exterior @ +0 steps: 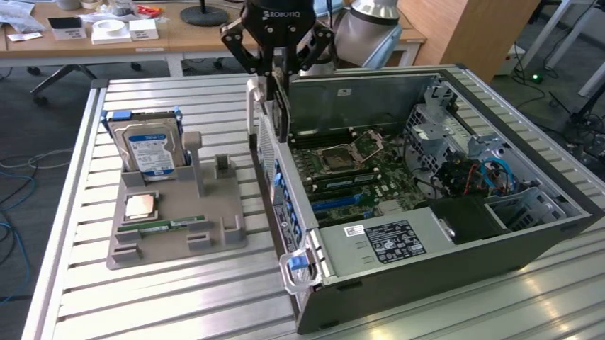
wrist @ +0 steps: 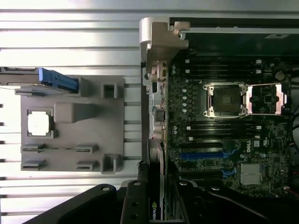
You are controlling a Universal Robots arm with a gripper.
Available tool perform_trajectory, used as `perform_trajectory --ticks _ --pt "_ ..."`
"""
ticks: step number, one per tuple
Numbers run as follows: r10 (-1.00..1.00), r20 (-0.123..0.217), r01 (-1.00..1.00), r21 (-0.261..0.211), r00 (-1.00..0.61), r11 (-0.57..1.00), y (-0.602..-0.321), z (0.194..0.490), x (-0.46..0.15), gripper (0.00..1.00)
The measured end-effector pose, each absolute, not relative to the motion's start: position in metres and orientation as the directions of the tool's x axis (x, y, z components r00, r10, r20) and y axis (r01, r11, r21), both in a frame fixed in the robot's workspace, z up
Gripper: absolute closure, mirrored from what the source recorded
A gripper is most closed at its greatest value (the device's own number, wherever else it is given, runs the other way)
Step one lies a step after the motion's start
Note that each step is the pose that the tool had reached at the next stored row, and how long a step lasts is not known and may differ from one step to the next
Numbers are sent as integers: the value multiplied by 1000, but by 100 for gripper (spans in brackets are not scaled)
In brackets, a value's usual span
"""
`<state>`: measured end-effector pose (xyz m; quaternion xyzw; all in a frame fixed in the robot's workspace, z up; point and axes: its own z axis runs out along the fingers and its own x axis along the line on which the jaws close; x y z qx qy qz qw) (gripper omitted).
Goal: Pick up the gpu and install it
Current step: 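Pick up the gpu and move the gpu toward the slot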
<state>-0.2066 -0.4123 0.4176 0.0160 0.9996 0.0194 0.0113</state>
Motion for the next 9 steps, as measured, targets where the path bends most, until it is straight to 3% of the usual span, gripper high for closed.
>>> perform_trajectory --ticks 9 --pt "33 -22 32 41 -999 999 -412 418 -170 74"
